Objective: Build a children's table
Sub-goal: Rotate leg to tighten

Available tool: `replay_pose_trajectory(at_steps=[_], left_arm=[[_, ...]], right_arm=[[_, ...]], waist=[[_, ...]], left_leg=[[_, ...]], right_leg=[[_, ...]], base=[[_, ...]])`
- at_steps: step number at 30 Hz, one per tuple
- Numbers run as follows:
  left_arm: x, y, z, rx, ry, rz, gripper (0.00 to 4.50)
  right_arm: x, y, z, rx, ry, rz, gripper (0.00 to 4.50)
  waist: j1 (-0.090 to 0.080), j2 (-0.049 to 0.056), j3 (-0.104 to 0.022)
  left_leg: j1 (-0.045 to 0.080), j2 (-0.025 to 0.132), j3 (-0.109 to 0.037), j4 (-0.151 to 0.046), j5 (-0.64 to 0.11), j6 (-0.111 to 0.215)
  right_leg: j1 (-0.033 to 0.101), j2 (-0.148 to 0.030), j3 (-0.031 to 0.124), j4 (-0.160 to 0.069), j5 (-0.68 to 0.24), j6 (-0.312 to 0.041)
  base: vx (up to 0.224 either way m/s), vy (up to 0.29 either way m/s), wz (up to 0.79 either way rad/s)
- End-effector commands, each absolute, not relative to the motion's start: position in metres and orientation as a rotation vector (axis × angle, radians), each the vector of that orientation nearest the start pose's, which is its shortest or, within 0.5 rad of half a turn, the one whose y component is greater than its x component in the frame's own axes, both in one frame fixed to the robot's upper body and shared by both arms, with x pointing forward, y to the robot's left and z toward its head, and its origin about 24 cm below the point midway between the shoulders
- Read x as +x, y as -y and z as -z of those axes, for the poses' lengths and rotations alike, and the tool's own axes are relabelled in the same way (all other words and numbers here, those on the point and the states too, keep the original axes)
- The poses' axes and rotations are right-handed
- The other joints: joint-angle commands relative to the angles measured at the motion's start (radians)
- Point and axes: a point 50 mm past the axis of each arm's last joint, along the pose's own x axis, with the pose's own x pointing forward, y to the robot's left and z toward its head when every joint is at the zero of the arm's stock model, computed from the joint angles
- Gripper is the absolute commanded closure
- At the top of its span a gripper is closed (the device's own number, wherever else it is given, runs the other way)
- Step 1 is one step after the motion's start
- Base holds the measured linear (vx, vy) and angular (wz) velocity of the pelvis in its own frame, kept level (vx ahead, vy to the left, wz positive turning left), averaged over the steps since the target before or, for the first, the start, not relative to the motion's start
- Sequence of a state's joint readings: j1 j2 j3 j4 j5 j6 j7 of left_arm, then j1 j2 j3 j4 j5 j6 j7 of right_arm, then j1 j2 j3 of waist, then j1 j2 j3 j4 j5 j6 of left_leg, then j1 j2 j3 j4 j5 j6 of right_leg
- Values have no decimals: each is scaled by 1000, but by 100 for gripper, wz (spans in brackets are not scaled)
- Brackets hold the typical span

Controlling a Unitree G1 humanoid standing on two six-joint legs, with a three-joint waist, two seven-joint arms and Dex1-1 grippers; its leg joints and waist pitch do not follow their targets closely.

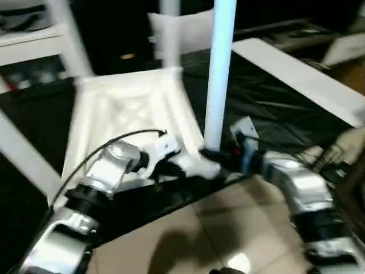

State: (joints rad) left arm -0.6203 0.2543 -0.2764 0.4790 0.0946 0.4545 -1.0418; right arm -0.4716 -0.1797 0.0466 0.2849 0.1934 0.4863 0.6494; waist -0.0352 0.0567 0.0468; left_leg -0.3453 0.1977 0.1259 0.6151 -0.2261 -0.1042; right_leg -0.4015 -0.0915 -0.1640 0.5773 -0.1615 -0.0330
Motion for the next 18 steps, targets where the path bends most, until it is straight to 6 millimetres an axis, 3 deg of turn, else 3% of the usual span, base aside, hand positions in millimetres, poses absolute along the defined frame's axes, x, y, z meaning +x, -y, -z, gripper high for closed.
replay_pose_trajectory(at_steps=[1, 2, 3, 5, 7, 11, 13, 18], left_arm=[[317, -65, -58, 199, -515, 1211, 450], [318, -63, -58, 199, -511, 1199, 450], [318, -63, -58, 199, -511, 1199, 450], [319, -57, -58, 214, -506, 1165, 450], [319, -54, -57, 227, -504, 1155, 450], [320, -56, -57, 251, -499, 1135, 450], [320, -60, -56, 264, -495, 1141, 450], [315, -75, -52, 347, -493, 1228, 450]], right_arm=[[333, 104, -62, 107, -333, -622, 243], [334, 102, -63, 113, -319, -614, 243], [334, 102, -63, 113, -319, -614, 243], [335, 95, -66, 136, -279, -618, 188], [334, 91, -68, 145, -255, -641, 172], [328, 92, -71, 129, -206, -704, 131], [325, 101, -72, 107, -174, -730, 119], [306, 144, -71, 15, -164, -865, 63]], waist=[[-2, 2, -60], [-4, 3, -62], [-10, -1, -62], [-11, 2, -66], [-9, 0, -67], [18, 2, -74], [29, 3, -73], [57, 3, -70]], left_leg=[[-27, 5, 0, -71, -228, 50], [-24, 6, 0, -70, -224, 54], [-30, 5, 1, -71, -209, 68], [-32, 11, 1, -71, -172, 87], [-29, 12, 4, -70, -153, 102], [-33, 14, 8, -66, -42, 140], [-31, 16, 9, -66, -33, 150], [-24, 22, 11, -71, -68, 152]], right_leg=[[72, -62, 30, -112, -505, -39], [69, -63, 30, -112, -487, -49], [74, -60, 31, -109, -454, -64], [75, -62, 39, -98, -395, -90], [72, -61, 42, -97, -374, -108], [80, -62, 51, -75, -241, -147], [79, -61, 52, -73, -226, -148], [78, -61, 55, -77, -267, -136]], base=[[0, 0, 0], [0, 0, 0], [0, 0, 0], [0, 0, 0], [0, 0, 0], [0, 0, 0], [0, 0, 0], [0, 0, 0]])
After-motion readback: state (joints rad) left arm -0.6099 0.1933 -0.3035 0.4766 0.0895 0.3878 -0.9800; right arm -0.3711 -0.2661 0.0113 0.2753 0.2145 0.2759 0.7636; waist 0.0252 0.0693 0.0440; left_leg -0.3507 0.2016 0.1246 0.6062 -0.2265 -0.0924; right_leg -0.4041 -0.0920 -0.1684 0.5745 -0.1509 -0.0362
